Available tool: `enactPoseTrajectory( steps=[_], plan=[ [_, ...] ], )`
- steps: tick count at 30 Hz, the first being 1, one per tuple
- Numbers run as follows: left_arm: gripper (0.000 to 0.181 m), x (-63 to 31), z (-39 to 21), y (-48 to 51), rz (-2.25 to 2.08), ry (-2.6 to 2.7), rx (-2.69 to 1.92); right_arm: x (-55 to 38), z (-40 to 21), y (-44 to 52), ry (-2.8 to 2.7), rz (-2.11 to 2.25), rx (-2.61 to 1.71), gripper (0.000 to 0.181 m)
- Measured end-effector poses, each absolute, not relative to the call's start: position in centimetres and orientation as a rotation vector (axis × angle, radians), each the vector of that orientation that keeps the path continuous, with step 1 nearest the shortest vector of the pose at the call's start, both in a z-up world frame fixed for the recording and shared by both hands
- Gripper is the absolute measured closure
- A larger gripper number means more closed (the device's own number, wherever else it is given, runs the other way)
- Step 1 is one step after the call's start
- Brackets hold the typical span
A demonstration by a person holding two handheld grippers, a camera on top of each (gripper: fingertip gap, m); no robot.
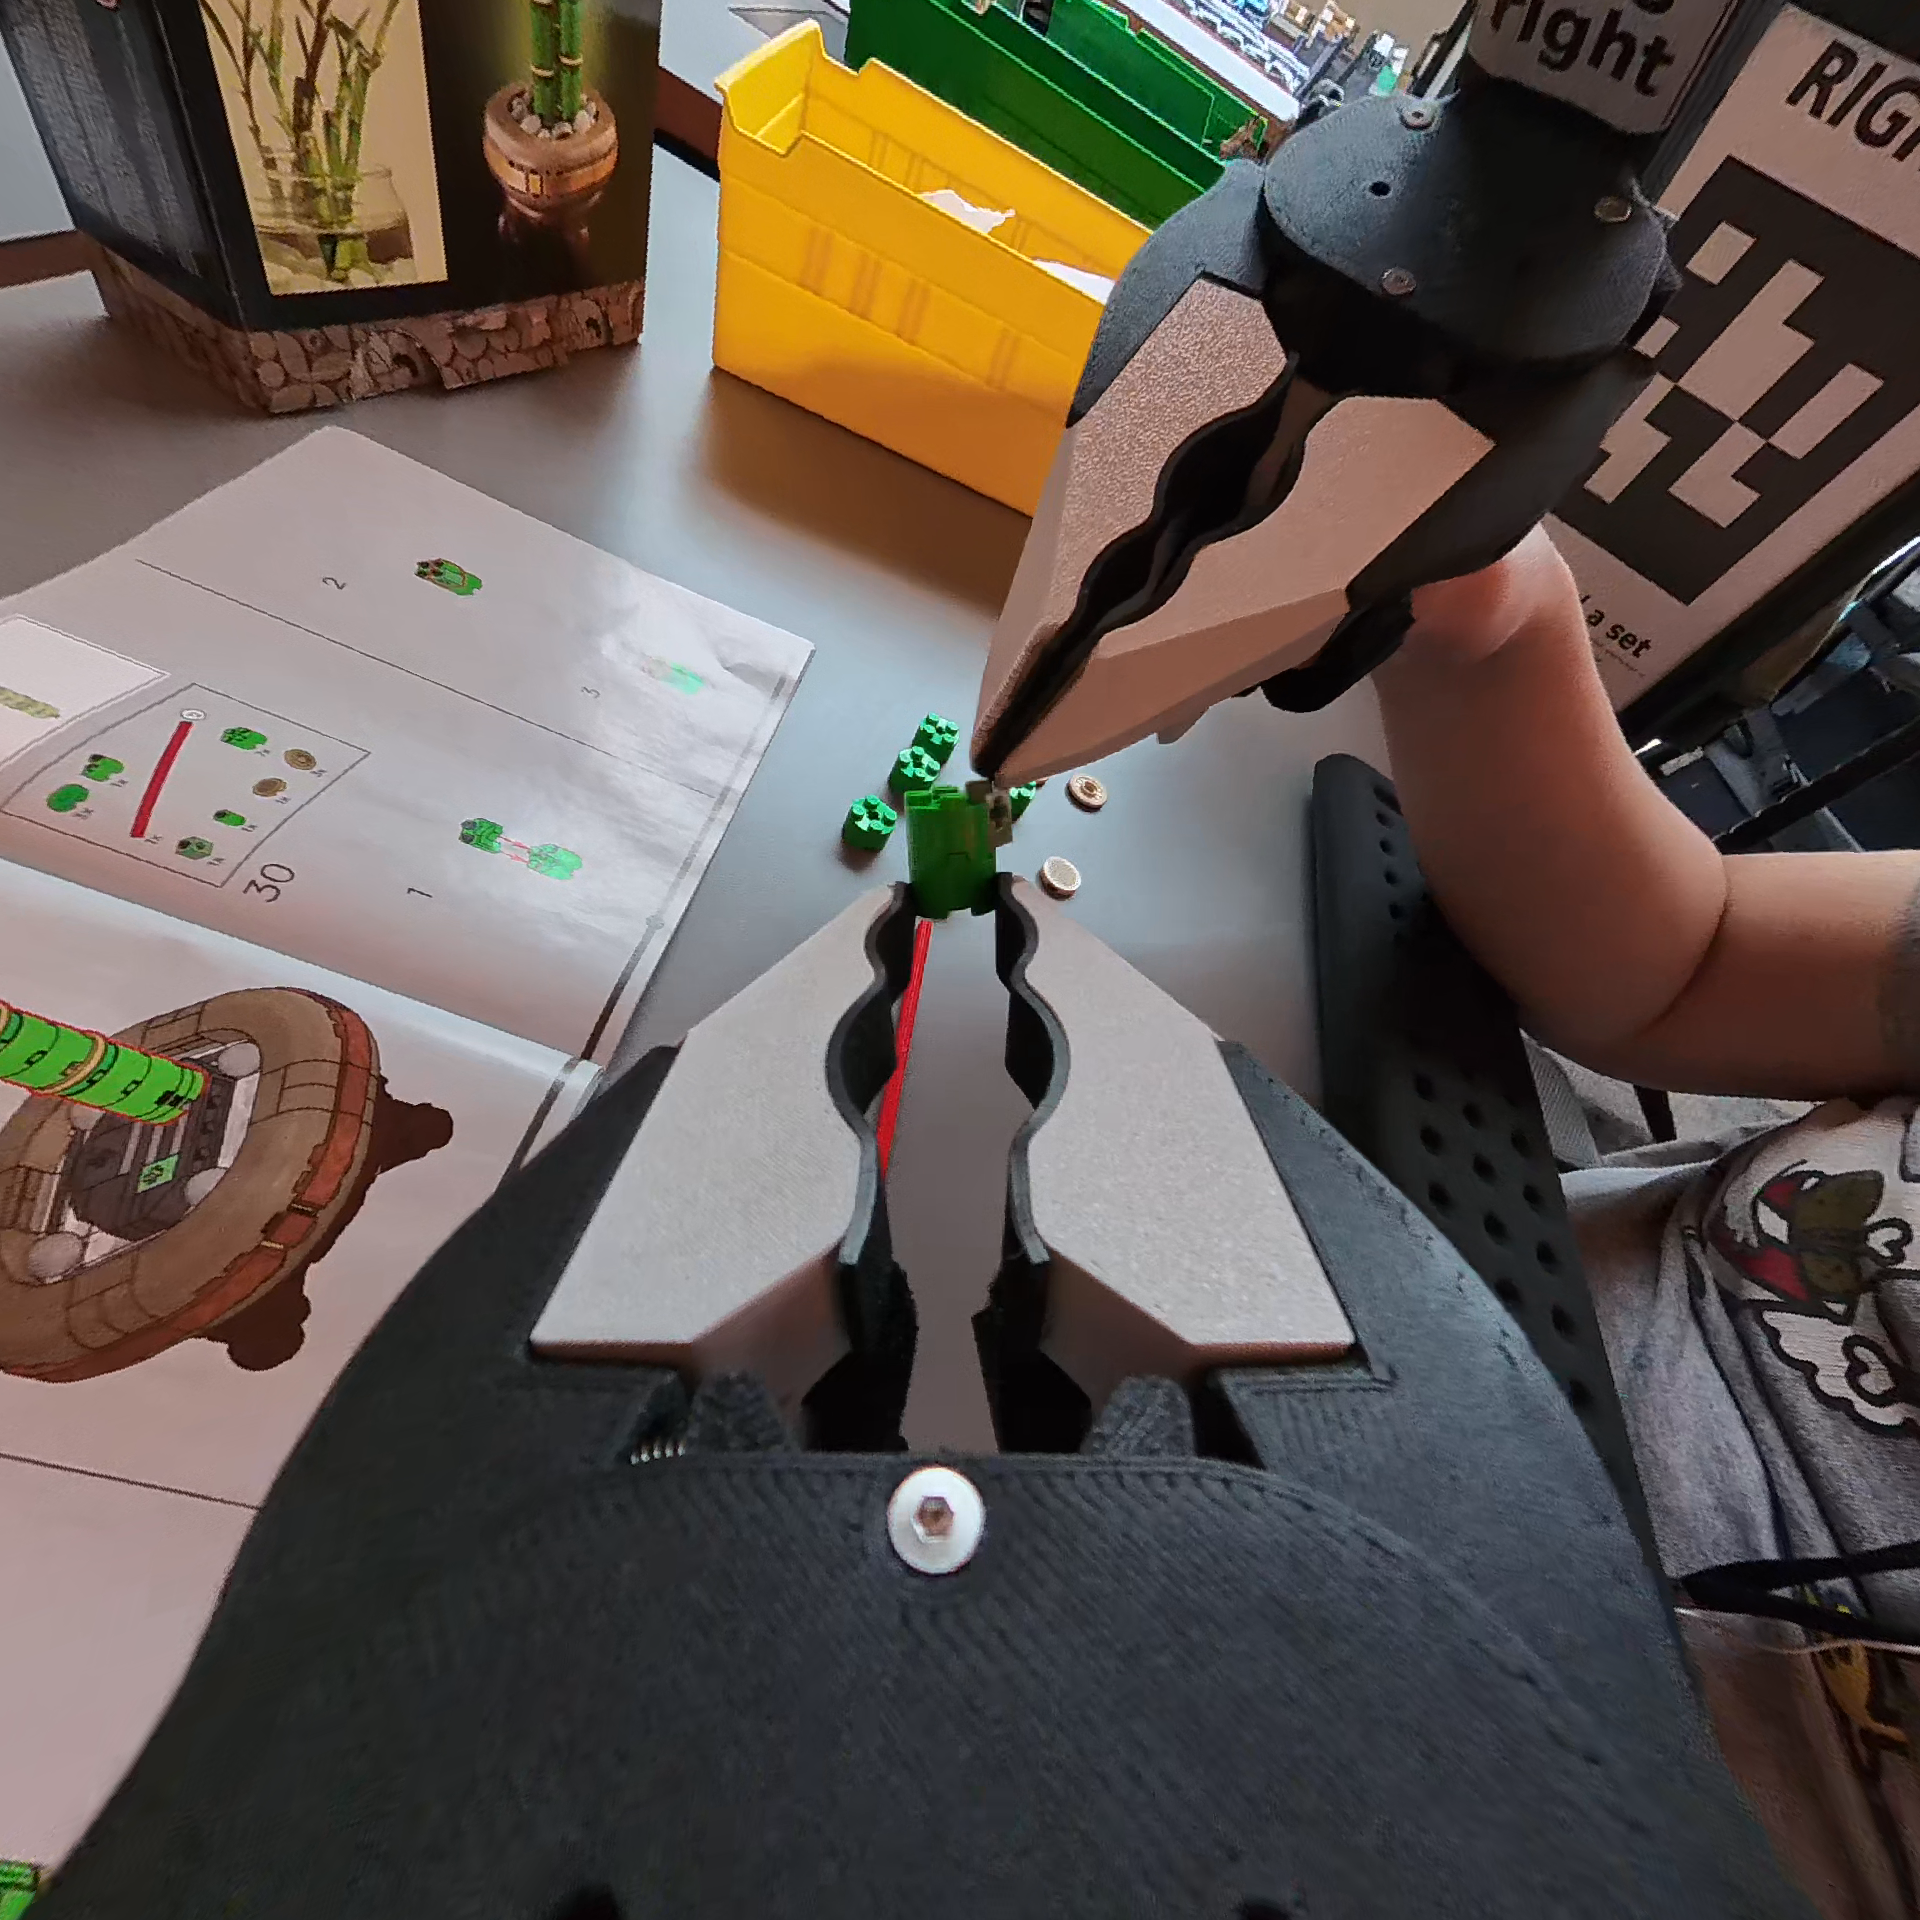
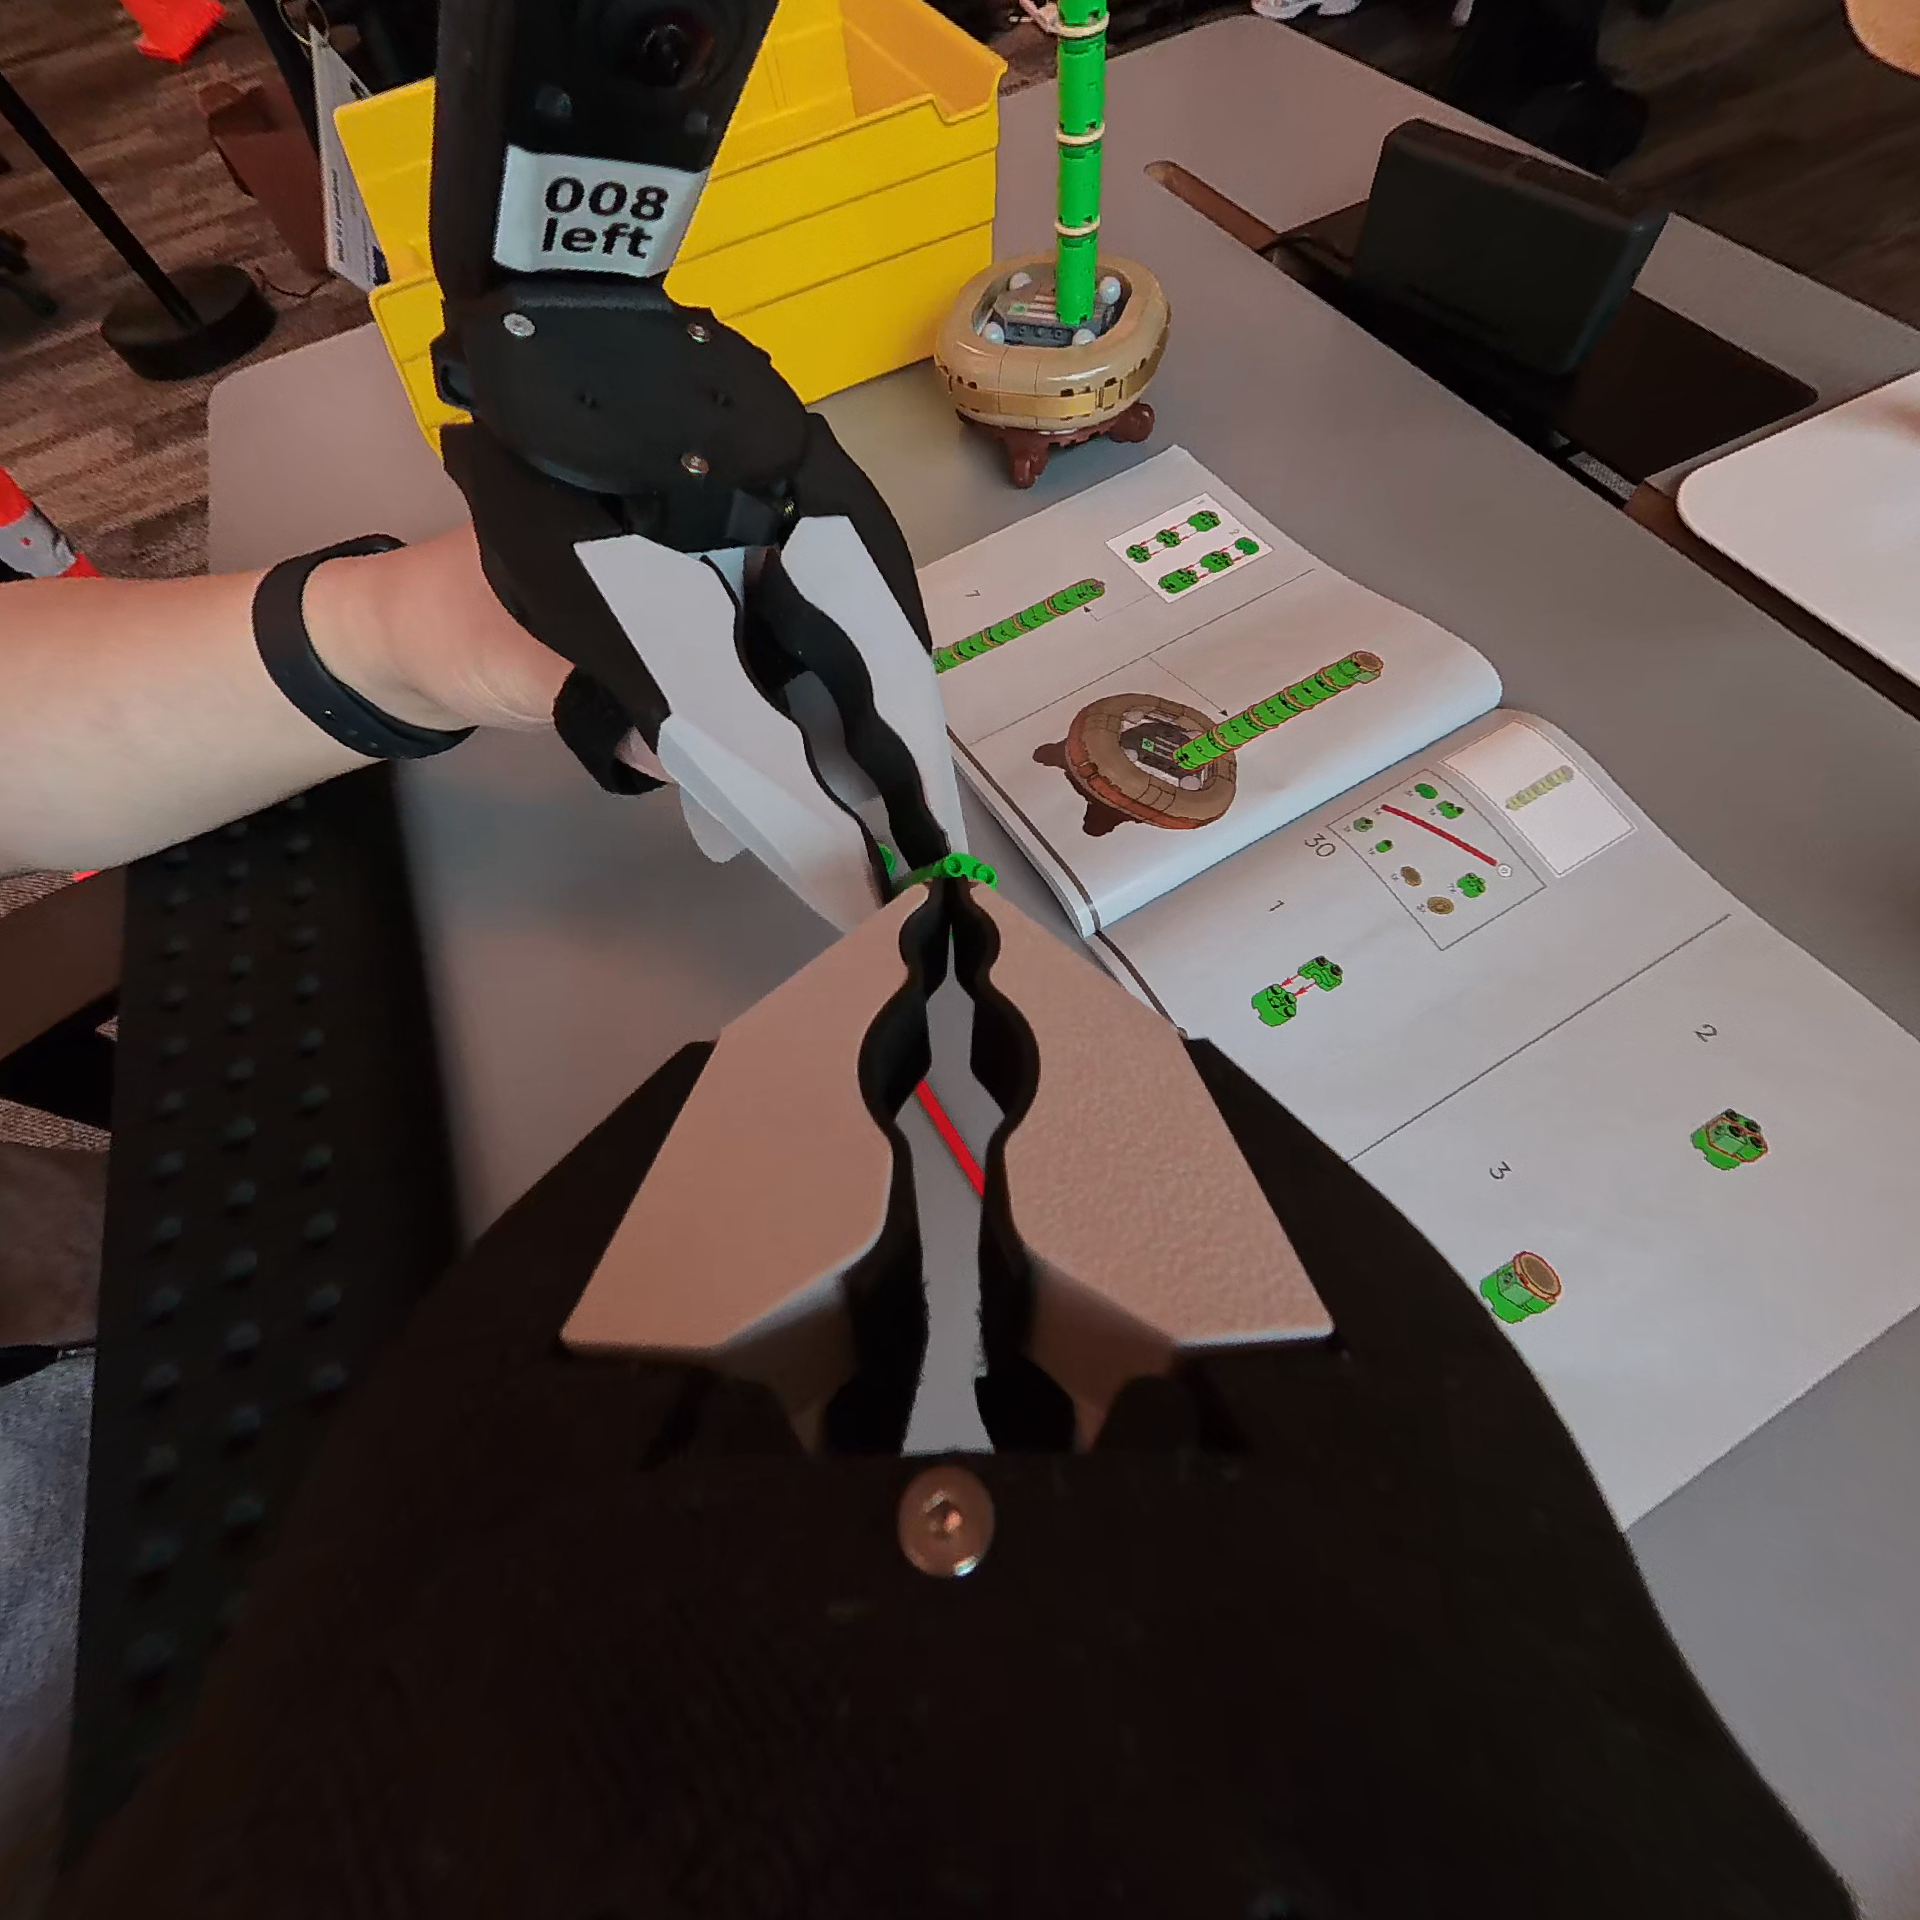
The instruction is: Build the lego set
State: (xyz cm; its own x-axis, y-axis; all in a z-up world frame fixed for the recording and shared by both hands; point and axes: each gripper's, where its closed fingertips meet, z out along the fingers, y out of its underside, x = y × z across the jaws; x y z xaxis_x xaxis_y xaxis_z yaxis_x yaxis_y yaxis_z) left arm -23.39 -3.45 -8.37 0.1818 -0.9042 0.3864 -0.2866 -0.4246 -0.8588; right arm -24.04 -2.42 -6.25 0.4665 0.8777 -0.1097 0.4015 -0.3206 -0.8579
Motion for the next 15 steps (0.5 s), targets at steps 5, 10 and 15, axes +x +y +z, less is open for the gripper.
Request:
enactPoseTrajectory(
  steps=[5, 10, 15],
  plan=[
    [0.167, -23.7, -8.6, -3.1, -1.227, 1.105, -1.857, -24.0, -6.7, -2.4, -1.088, 0.722, -1.923, 0.181],
    [0.167, -24.4, -7.8, -2.5, -1.232, 1.07, -1.842, -24.1, -7.1, -2.2, -1.093, 0.678, -1.915, 0.181],
    [0.167, -24.8, -7.9, -2.3, -1.174, 1.1, -1.841, -24.5, -7.1, -1.8, -1.066, 0.681, -1.912, 0.181]
  ],
)
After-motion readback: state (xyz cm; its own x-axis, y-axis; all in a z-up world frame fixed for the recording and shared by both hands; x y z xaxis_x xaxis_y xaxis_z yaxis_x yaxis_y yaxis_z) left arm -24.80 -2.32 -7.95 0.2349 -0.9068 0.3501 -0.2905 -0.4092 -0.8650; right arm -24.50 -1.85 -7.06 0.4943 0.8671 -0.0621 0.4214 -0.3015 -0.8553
